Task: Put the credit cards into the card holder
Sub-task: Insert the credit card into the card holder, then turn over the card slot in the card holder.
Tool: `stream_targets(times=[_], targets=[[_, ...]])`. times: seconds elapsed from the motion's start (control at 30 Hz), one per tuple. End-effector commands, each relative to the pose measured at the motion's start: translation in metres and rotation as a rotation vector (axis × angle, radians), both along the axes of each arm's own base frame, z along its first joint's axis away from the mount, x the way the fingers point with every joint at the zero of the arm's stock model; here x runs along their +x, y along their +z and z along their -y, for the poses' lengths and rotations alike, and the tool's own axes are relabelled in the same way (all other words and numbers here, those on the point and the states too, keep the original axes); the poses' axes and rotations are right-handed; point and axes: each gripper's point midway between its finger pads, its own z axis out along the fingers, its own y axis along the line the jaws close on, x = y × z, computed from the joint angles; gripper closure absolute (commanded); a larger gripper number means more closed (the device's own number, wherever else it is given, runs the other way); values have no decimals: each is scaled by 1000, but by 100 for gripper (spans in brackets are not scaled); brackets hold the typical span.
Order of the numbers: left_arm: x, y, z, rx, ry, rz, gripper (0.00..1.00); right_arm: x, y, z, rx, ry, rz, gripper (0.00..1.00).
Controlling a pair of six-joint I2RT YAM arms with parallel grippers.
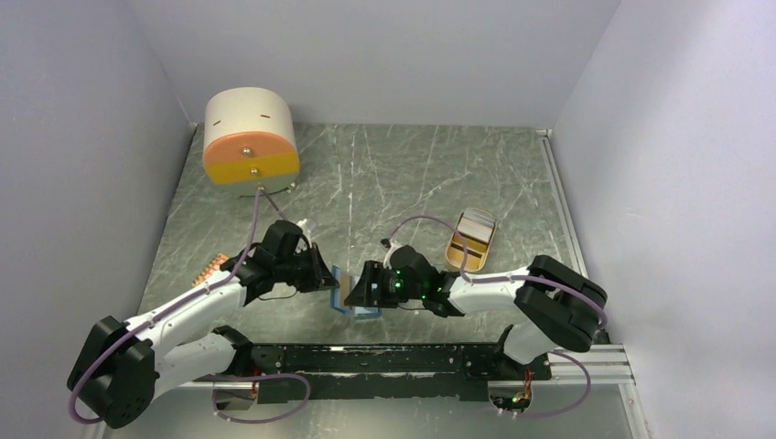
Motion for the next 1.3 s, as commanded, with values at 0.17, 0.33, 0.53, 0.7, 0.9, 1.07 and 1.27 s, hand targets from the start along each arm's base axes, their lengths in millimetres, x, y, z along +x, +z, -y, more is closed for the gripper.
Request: stream_targets(times=[0.17, 0.33, 0.53, 0.7, 0.9, 1.07, 1.27], targets=[[4, -6, -14, 170, 3, -47, 91, 1, 9, -33, 105, 36, 3, 33], [1, -5, -4, 121, -39, -53, 91, 2, 11, -44, 144, 51, -4, 34], [-4, -1, 11, 26, -77, -64, 87, 3, -2, -43, 128, 45, -20, 36], [-10, 12, 21, -64, -112, -55, 91, 3, -7, -40, 124, 43, -16, 39], [-15, 24, 28, -136, -136, -48, 91, 3, -9, -36, 145, 56, -18, 40], [-19, 21, 26, -142, -125, -60, 91, 3, -6, -26, 169, 60, -2, 33], [-20, 17, 21, -133, -93, -80, 91, 9, 0, -12, 197, 42, 7, 31]])
